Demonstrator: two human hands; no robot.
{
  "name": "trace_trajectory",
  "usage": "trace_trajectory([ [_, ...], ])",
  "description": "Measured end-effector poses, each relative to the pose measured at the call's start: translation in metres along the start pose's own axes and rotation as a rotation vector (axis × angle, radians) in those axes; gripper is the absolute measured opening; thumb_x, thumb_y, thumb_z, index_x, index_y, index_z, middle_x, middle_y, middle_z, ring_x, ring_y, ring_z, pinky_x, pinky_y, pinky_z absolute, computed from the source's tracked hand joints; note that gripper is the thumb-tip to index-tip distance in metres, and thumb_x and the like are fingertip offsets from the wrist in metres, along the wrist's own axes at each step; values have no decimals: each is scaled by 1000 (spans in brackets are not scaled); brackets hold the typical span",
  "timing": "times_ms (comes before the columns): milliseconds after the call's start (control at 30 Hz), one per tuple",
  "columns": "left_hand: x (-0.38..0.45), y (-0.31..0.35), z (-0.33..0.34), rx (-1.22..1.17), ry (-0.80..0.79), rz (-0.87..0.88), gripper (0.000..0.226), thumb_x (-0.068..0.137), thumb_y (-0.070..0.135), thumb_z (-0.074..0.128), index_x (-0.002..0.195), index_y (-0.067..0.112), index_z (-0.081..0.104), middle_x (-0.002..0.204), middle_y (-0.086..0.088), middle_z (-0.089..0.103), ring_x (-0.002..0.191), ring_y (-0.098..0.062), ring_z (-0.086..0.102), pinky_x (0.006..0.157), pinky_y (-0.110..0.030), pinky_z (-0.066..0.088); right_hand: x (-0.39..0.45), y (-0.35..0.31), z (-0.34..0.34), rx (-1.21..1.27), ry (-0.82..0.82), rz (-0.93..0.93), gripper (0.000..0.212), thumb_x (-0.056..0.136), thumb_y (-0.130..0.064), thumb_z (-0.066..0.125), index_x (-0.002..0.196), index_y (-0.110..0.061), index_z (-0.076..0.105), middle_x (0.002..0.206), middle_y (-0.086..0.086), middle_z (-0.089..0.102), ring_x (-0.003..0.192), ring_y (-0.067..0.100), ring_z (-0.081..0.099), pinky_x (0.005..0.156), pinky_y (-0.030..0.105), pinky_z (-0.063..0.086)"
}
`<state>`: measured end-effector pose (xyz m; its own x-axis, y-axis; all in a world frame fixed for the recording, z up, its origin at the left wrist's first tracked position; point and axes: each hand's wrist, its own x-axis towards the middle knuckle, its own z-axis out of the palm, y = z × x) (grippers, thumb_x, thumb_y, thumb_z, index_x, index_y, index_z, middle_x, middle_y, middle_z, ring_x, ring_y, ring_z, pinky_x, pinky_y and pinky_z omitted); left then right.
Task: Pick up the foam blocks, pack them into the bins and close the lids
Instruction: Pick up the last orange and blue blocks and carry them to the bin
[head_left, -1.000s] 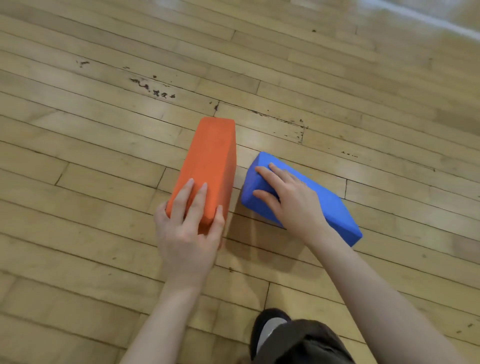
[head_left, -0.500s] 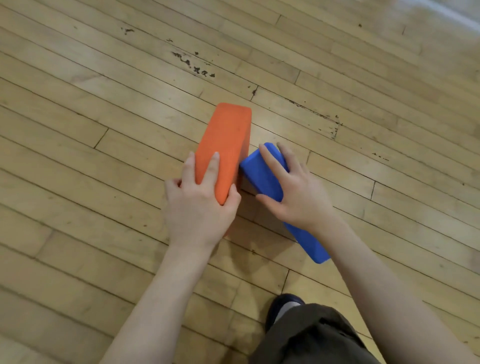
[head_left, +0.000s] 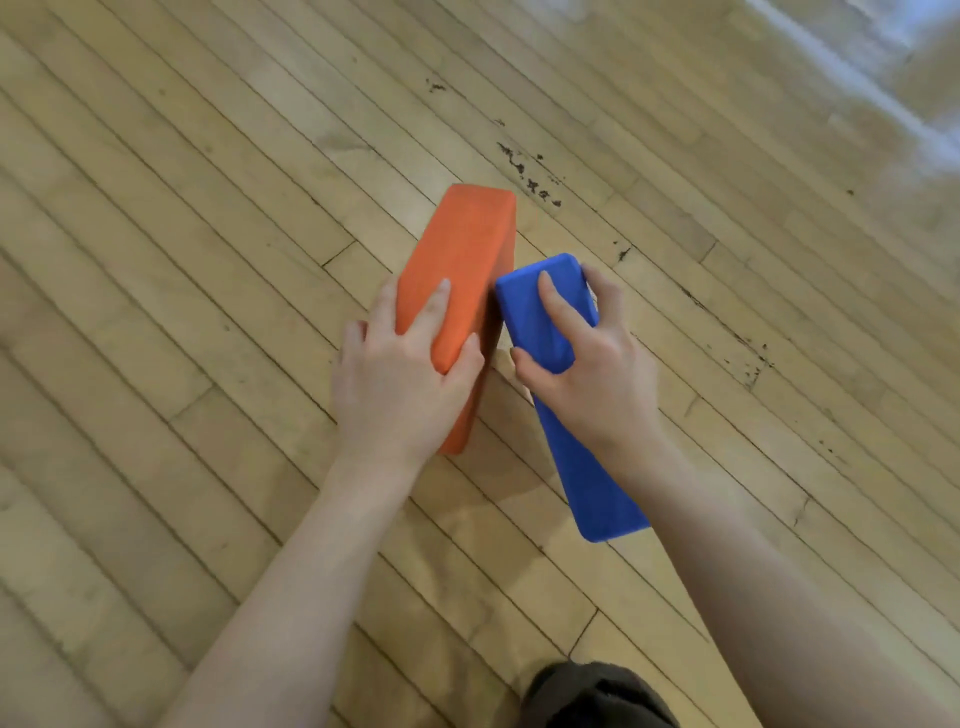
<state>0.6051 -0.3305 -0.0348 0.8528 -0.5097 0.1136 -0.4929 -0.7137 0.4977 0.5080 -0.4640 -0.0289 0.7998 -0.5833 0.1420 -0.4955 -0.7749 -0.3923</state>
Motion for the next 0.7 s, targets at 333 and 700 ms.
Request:
trace_trajectory([
  [333,-52,-133,-170,143,567,-470,53,79,50,47,124,27,61,136,-14,50,93,-39,54,84,-42,44,47,-254,31,316,-239,-595,62,80,-41,65,137,-31,44,148,-2,27,109,13,54,64,28,47],
  [700,-254,-205,-385,581,947,-805,43,81,44,56,115,20,68,127,-15,57,88,-39,56,75,-44,47,-131,-517,-5,624,-491,-1052,64,77,-49,65,135,-37,41,138,-9,25,91,17,58,69,36,53],
])
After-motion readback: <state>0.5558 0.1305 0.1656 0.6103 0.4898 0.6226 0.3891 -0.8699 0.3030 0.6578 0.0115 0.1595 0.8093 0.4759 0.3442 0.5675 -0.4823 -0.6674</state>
